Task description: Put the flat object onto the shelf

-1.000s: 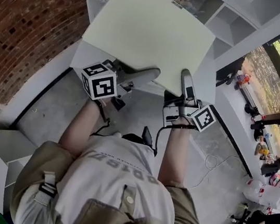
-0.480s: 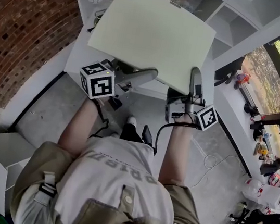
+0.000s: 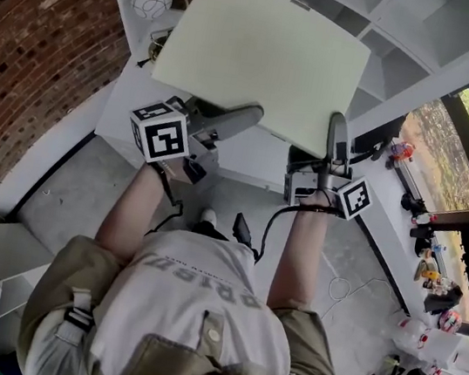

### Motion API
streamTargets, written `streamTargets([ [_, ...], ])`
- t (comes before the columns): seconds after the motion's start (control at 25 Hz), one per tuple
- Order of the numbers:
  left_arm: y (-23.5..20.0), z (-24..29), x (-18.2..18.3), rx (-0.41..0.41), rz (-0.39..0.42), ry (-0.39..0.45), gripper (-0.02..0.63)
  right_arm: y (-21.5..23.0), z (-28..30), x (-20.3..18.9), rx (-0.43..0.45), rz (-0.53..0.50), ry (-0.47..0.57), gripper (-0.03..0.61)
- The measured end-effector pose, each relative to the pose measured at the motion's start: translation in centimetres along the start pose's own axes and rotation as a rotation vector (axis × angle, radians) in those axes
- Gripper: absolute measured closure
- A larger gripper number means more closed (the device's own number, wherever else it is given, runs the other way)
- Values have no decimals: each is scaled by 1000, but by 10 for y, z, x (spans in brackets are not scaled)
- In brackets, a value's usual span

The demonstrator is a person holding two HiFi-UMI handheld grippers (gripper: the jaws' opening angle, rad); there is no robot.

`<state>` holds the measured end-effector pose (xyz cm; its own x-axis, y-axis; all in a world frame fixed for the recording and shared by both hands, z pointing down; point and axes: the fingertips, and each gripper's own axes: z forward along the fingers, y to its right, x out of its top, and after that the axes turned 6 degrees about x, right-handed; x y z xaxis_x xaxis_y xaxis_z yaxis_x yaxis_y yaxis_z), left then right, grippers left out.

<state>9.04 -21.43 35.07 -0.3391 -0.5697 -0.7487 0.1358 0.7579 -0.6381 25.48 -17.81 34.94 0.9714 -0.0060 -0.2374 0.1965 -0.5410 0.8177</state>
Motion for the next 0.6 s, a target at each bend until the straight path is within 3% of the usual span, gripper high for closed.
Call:
streamTargets([
  [0.6, -13, 91, 58, -4, 25, 73, 198, 9, 91, 75, 52, -49, -118, 267],
])
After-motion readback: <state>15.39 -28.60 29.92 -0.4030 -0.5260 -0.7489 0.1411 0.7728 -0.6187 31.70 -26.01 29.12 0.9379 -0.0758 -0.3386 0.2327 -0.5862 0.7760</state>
